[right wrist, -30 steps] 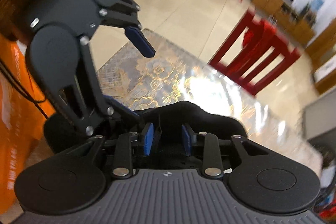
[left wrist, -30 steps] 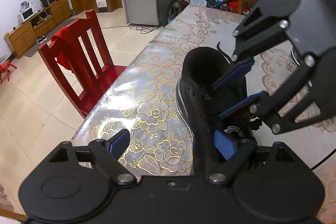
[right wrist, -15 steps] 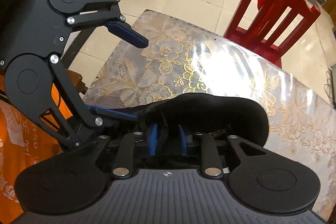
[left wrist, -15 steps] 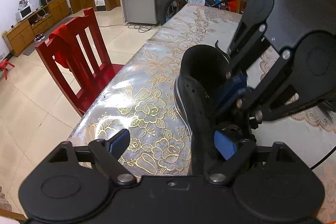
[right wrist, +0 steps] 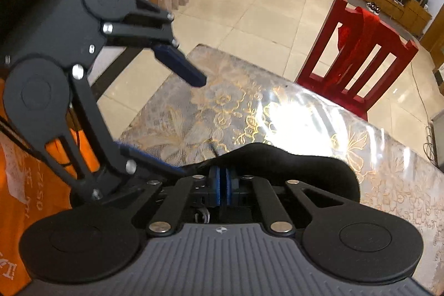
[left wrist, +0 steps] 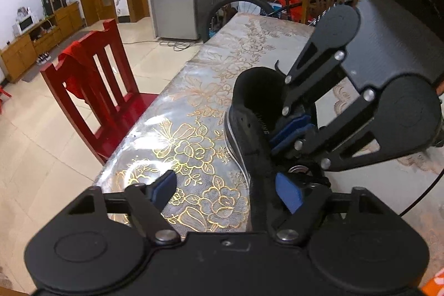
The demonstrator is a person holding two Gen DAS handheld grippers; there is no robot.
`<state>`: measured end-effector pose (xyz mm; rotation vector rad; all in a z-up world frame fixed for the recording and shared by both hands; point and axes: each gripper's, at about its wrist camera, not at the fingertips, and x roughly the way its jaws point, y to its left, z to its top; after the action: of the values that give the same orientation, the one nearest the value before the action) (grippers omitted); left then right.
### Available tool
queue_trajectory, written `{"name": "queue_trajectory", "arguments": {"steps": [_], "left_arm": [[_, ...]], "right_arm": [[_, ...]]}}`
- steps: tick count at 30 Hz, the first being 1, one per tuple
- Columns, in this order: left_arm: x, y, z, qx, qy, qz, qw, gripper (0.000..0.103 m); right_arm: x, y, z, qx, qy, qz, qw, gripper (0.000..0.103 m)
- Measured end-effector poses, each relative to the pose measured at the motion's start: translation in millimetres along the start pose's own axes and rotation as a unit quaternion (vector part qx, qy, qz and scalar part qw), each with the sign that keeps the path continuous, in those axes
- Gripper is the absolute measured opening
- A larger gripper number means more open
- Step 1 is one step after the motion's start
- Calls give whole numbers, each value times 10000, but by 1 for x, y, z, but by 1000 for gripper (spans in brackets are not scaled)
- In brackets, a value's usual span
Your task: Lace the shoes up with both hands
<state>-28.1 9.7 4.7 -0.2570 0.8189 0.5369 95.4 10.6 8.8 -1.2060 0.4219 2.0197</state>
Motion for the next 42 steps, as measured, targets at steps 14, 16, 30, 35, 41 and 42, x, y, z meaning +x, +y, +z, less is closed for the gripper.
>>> {"name": "queue_trajectory", "arguments": {"steps": [14, 16, 30, 35, 41, 42], "left_arm": [[29, 57, -4, -2088, -175, -1769, 9617, 22], [32, 59, -5, -2213, -209, -2013, 9540, 9], [-34, 78, 0, -1904, -690, -1475, 9681, 1], [-19, 73, -16, -1801, -64, -1012, 9784, 12], [16, 53, -25, -1346, 393, -961, 9854, 30], [19, 48, -23, -1228, 415, -934, 9872, 31]], "right_arm": [[-40, 21, -25, 506, -476, -1246, 9898, 37], [-42, 27, -27, 506, -534, -1391, 9875, 37], [-10, 39, 0, -134, -932, -1609, 9825, 38], [26, 47, 4, -1239, -506, -1895, 9727, 8], [-23, 9, 22, 879, -1374, -1147, 9799, 1], [-44, -2, 24, 1465, -1807, -948, 9679, 1]]}}
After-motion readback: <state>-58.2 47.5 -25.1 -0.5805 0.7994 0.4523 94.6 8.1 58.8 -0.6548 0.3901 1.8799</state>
